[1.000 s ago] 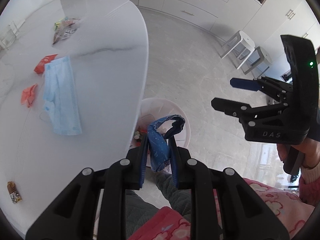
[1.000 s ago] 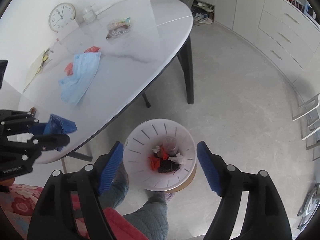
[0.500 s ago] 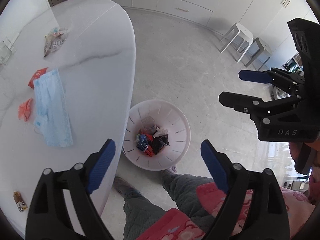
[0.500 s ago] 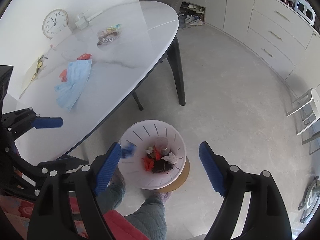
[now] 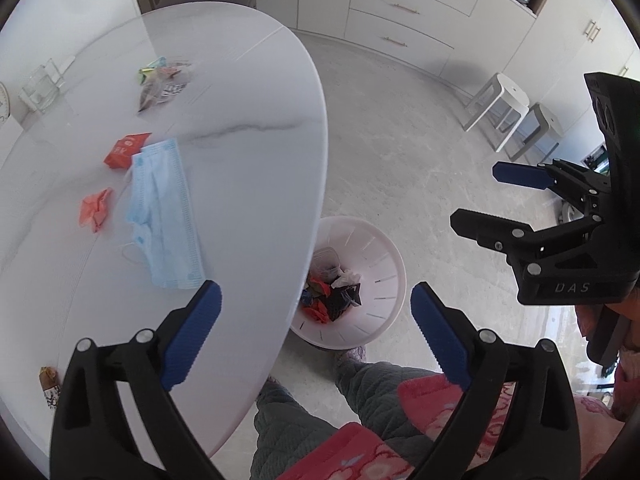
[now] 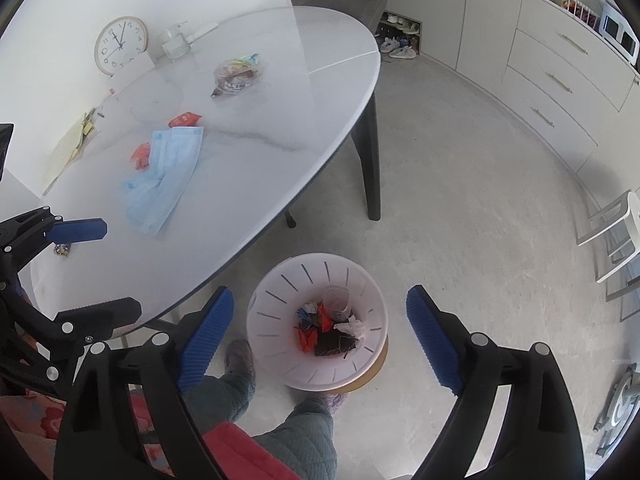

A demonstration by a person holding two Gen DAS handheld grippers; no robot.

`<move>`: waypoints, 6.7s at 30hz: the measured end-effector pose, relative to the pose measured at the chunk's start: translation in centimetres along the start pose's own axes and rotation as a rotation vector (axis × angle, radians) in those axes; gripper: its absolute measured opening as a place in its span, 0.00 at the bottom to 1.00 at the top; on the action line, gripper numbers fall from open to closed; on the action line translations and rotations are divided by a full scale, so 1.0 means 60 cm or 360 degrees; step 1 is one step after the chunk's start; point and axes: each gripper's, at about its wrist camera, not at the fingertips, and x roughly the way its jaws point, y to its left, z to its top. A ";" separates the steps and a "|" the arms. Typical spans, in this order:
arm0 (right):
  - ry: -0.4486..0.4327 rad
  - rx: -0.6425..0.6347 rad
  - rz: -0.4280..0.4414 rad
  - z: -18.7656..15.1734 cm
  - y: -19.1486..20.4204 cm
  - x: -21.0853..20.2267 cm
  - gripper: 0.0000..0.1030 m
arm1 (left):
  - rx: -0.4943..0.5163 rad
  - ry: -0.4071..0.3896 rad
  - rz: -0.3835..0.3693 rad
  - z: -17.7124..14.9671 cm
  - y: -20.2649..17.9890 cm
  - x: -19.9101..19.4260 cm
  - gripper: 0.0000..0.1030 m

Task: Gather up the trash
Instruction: 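Open the left tool over the wastebasket to drop the blue wrapper, then grasp the brown snack box with the left tool while the right tool grasps the pink paper, then carry the snack box and pink paper to the wastebasket and release both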

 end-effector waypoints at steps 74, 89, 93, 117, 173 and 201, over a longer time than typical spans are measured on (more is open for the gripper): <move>0.0058 -0.0181 0.0239 0.238 0.478 0.176 0.97 | -0.0627 -0.0163 0.0184 -0.168 0.566 -0.107 0.34; 0.0302 -0.0131 -0.0037 0.302 0.497 0.359 0.53 | -0.0608 -0.0122 0.0038 -0.123 0.551 -0.081 0.34; 0.0308 -0.0199 -0.0071 0.300 0.505 0.371 0.34 | -0.0585 -0.0106 0.0040 -0.119 0.552 -0.072 0.34; -0.0024 -0.0005 0.0074 0.173 0.351 0.079 0.27 | -0.0280 -0.0201 -0.0058 -0.087 0.385 -0.119 0.34; 0.0121 0.0066 0.0151 0.007 -0.048 0.003 0.29 | -0.0174 -0.0084 0.0016 0.037 -0.018 -0.015 0.78; 0.0215 0.0027 0.0175 0.023 -0.017 0.045 0.93 | -0.0515 -0.0089 0.0241 -0.016 0.092 -0.060 0.87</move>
